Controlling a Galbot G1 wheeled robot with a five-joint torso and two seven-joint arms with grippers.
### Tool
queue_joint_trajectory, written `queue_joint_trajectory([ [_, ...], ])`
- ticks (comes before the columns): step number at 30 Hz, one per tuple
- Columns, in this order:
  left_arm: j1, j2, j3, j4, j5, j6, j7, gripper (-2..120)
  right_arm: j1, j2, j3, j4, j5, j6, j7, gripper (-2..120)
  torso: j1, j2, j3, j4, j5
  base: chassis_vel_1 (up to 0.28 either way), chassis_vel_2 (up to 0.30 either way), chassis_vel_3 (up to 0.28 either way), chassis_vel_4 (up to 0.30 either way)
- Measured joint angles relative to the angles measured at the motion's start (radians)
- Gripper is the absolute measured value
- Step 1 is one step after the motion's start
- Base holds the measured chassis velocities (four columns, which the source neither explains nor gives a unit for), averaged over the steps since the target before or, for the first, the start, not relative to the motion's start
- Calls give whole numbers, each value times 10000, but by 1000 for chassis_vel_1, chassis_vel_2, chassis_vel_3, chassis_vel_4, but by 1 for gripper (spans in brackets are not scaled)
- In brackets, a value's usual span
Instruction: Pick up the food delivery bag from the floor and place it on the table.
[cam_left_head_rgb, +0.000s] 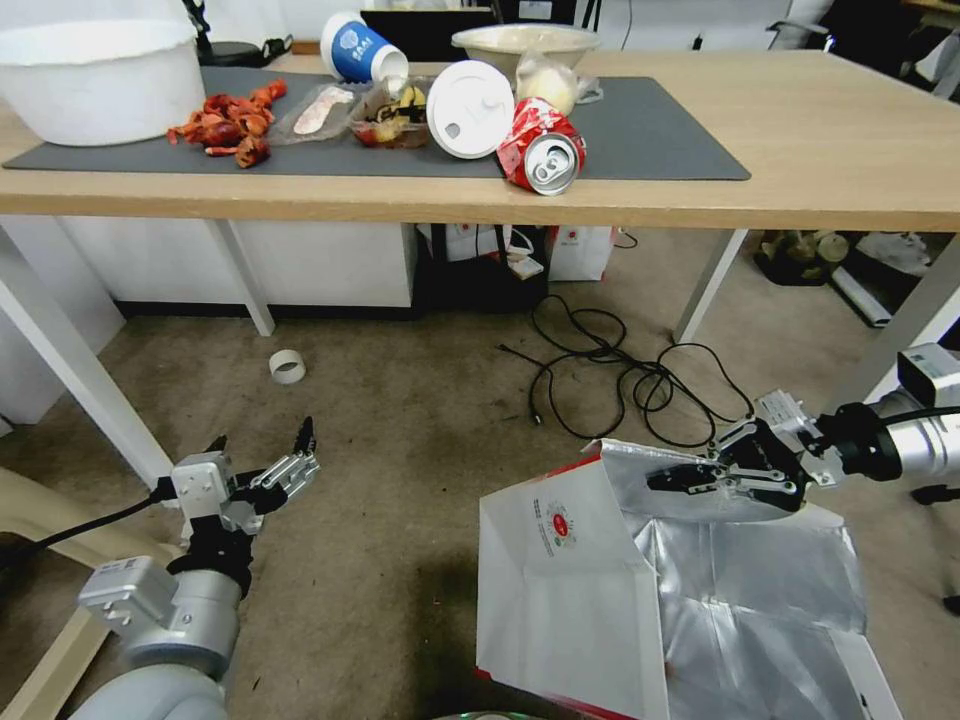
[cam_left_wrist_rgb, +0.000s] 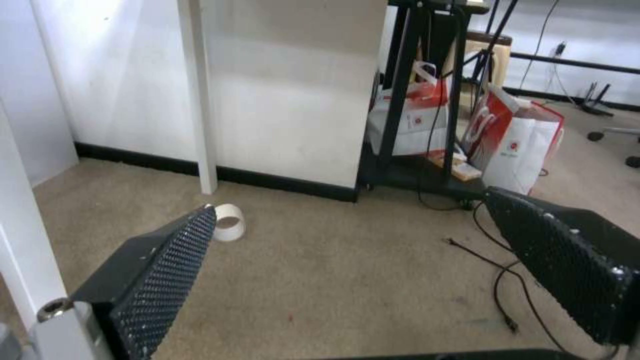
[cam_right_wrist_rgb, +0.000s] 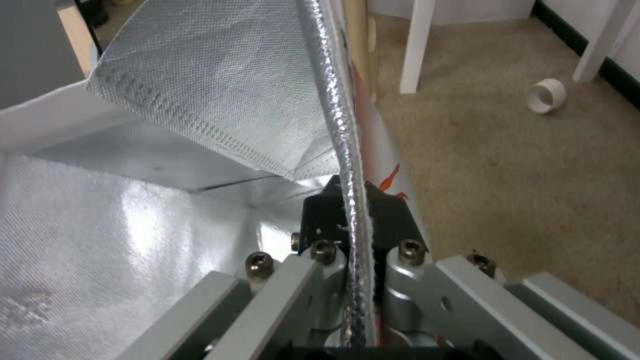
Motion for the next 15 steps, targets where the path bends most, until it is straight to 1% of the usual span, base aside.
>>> queue_joint_trajectory([
  [15,-5,89,-19,1,-119,85,-18,100,216,88,-246,-98,-11,-79,-151,0,-1,0,0,0,0,0,0,0,0],
])
